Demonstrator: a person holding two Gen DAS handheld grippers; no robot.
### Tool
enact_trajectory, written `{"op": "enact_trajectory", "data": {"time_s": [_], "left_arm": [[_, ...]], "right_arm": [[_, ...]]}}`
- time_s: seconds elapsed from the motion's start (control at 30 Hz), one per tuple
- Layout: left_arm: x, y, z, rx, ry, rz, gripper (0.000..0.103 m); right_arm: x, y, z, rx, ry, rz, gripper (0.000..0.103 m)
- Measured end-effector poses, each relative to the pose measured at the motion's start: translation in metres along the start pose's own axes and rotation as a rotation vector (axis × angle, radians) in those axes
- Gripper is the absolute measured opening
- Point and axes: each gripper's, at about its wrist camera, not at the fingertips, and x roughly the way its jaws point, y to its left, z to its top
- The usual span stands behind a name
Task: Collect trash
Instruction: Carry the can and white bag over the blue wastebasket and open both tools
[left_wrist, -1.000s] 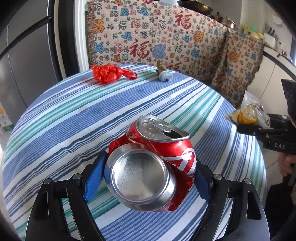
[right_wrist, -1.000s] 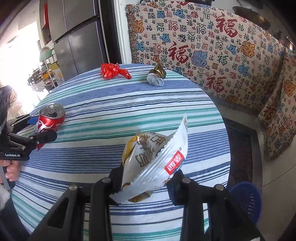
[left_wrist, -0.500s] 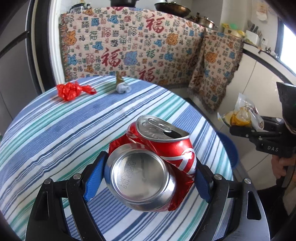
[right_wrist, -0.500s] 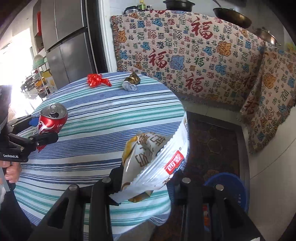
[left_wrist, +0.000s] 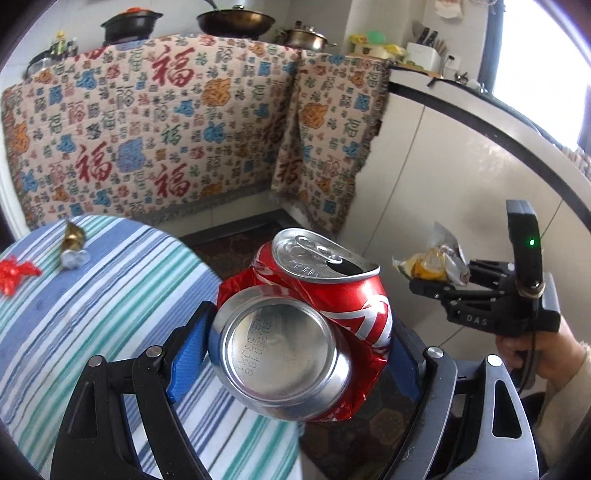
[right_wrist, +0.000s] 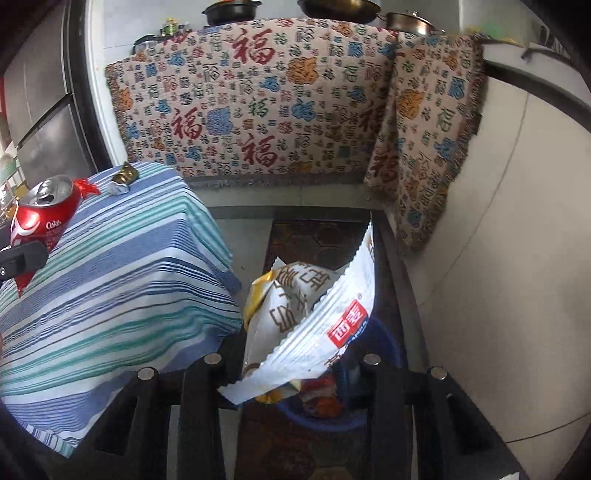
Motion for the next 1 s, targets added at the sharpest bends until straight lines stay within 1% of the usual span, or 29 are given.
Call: {"op": "enact_trajectory", "data": {"time_s": [0.17, 0.33, 0.53, 0.67, 0.73, 0.8, 0.83, 0.87, 0.93, 1.0], "left_arm": [[0.057, -0.035, 0.011, 0.007, 0.031, -0.054, 0.085], [0.109, -0.055, 0.012, 0.019, 0.075, -0.067, 0.085], [0.163, -0.067, 0.007, 0.002, 0.135, -0.075, 0.085], [0.189, -0.073, -0.001, 0.010, 0.163, -0.072, 0.085], [0.200, -0.076, -0.005, 0.018, 0.170, -0.076, 0.086], [0.209, -0.076, -0.007, 0.014, 0.180, -0.079, 0.087], [0.213, -0.076, -0.009, 0.008, 0.186, -0.083, 0.088], [0.216, -0.076, -0.009, 0.003, 0.192, -0.088, 0.091], [0.219, -0.076, -0.008, -0.010, 0.189, -0.093, 0.094], [0.218, -0.076, -0.007, -0.021, 0.189, -0.088, 0.094]], "right_arm": [[0.034, -0.038, -0.015, 0.059, 0.028, -0.021, 0.036], [0.063, -0.068, -0.025, 0.113, 0.073, -0.019, 0.036], [0.091, -0.084, -0.037, 0.124, 0.126, -0.009, 0.036], [0.100, -0.089, -0.043, 0.128, 0.136, -0.004, 0.037], [0.103, -0.090, -0.046, 0.129, 0.128, -0.012, 0.038], [0.106, -0.091, -0.049, 0.134, 0.123, -0.011, 0.049], [0.105, -0.092, -0.050, 0.138, 0.113, -0.013, 0.062], [0.104, -0.092, -0.049, 0.137, 0.102, -0.016, 0.066], [0.102, -0.093, -0.047, 0.137, 0.085, -0.025, 0.067], [0.097, -0.094, -0.044, 0.141, 0.059, -0.031, 0.068]]}}
